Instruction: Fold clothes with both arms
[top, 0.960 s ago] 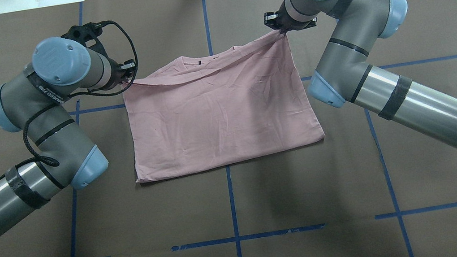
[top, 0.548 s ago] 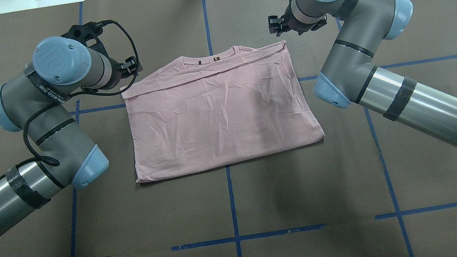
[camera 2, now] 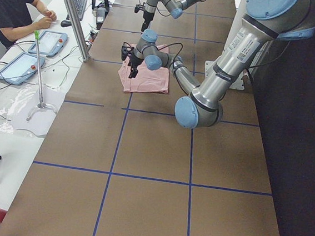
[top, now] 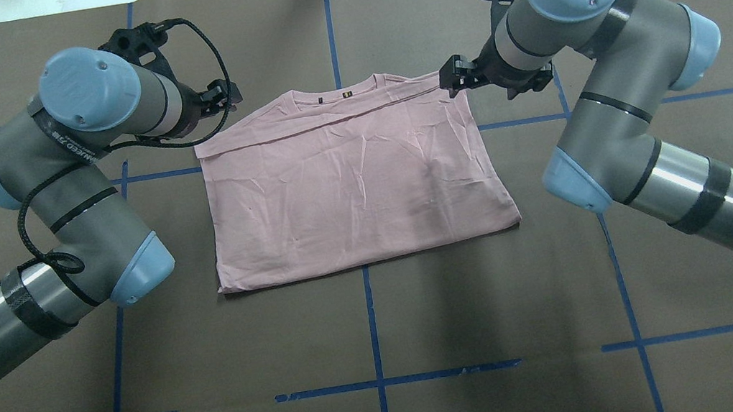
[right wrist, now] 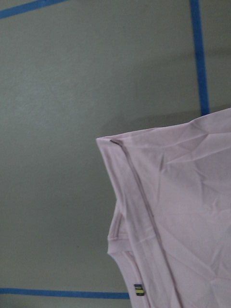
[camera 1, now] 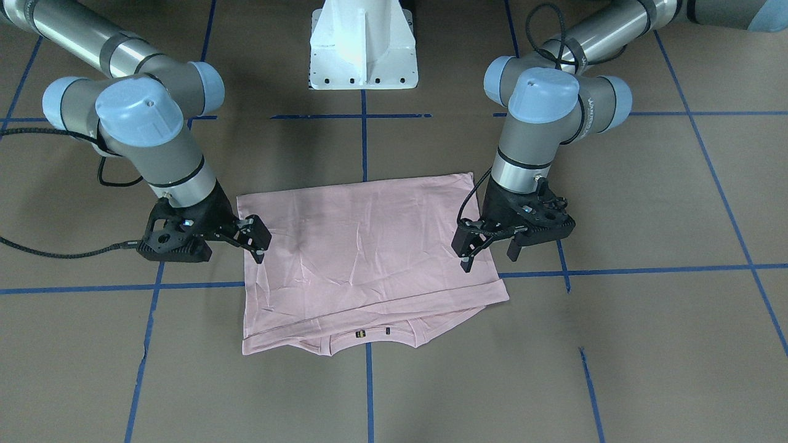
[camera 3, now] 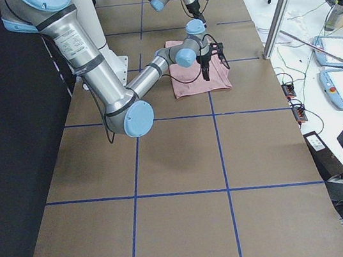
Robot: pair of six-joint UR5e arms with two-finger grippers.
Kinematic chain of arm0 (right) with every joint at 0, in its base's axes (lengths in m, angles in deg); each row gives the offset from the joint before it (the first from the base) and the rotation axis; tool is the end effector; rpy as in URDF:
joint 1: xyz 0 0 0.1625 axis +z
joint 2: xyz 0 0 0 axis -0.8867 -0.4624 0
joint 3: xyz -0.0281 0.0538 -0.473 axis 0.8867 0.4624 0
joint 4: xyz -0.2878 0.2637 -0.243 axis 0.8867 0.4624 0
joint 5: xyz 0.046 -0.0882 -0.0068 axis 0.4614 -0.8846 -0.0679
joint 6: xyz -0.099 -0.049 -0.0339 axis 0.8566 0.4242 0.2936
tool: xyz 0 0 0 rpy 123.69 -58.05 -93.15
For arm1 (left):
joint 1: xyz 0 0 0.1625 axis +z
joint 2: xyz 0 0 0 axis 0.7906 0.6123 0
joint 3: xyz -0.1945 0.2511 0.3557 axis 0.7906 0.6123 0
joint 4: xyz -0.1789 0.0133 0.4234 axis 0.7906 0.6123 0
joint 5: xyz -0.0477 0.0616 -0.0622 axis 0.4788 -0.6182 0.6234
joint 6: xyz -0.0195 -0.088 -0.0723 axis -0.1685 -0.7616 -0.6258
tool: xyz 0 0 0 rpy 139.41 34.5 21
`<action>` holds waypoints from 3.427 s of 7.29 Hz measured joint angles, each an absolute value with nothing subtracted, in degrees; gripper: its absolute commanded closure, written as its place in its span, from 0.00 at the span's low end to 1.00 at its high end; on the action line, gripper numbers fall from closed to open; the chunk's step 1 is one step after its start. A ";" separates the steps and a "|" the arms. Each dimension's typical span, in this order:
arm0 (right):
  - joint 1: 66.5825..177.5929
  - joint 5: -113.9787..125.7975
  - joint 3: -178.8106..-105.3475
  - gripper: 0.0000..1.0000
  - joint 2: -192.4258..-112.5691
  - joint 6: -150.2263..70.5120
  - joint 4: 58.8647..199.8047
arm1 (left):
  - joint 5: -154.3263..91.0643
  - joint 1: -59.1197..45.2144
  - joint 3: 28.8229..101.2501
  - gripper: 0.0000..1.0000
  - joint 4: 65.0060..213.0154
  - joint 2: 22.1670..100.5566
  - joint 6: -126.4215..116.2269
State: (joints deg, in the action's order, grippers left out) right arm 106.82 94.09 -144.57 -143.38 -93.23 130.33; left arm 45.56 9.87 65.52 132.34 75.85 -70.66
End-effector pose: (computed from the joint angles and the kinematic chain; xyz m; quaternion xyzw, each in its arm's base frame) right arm -0.4665 -0.5842 0.3285 0.0662 -0.4212 0.1176 0.8969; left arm 0.4953 -0.6086 0.2851 0.1420 0.4443 -0.2147 0.8581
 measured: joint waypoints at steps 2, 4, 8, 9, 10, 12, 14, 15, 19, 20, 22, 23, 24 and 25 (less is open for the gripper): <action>102.52 94.12 -151.05 0.00 -149.59 -96.54 132.42 | 45.97 10.40 69.10 0.00 129.31 75.66 -72.90; 98.63 93.49 -151.60 0.00 -152.88 -97.12 132.25 | 45.94 11.47 70.09 0.00 128.43 75.67 -74.45; 94.90 92.74 -149.95 0.02 -153.10 -97.11 132.18 | 45.75 11.98 70.22 0.00 128.38 75.69 -75.39; 94.72 92.70 -149.58 0.02 -152.78 -96.99 132.19 | 45.70 11.98 70.22 0.00 128.38 75.69 -75.40; 94.67 92.67 -149.25 0.03 -152.57 -96.79 132.16 | 45.66 11.98 70.22 0.00 128.38 75.69 -75.41; 94.73 92.66 -148.57 0.04 -152.36 -96.45 132.13 | 45.63 11.99 70.17 0.00 128.43 75.68 -75.35; 95.04 92.66 -148.03 0.43 -151.91 -96.31 132.13 | 45.57 11.99 70.17 0.00 128.46 75.62 -75.28; 95.10 92.68 -147.78 0.71 -151.66 -96.31 132.13 | 45.53 11.99 70.16 0.00 128.46 75.61 -75.23; 95.37 92.98 -147.62 1.00 -151.26 -95.66 132.13 | 45.45 11.99 70.14 0.00 128.51 75.53 -75.04; 95.66 93.34 -147.75 1.00 -151.25 -95.47 132.15 | 45.45 11.99 70.20 0.00 128.45 75.60 -75.04; 96.31 94.59 -148.71 1.00 -151.60 -95.35 132.34 | 45.50 11.98 71.12 0.00 128.37 75.58 -75.14; 96.49 95.34 -150.84 1.00 -152.98 -95.36 132.63 | 45.52 11.94 71.74 0.00 128.32 75.50 -75.21; 96.24 95.93 -153.95 1.00 -155.64 -95.49 132.81 | 45.53 11.93 72.06 0.00 128.28 75.47 -75.29; 94.96 96.17 -157.83 1.00 -159.46 -95.84 132.88 | 45.52 11.95 72.18 0.00 128.26 75.41 -75.33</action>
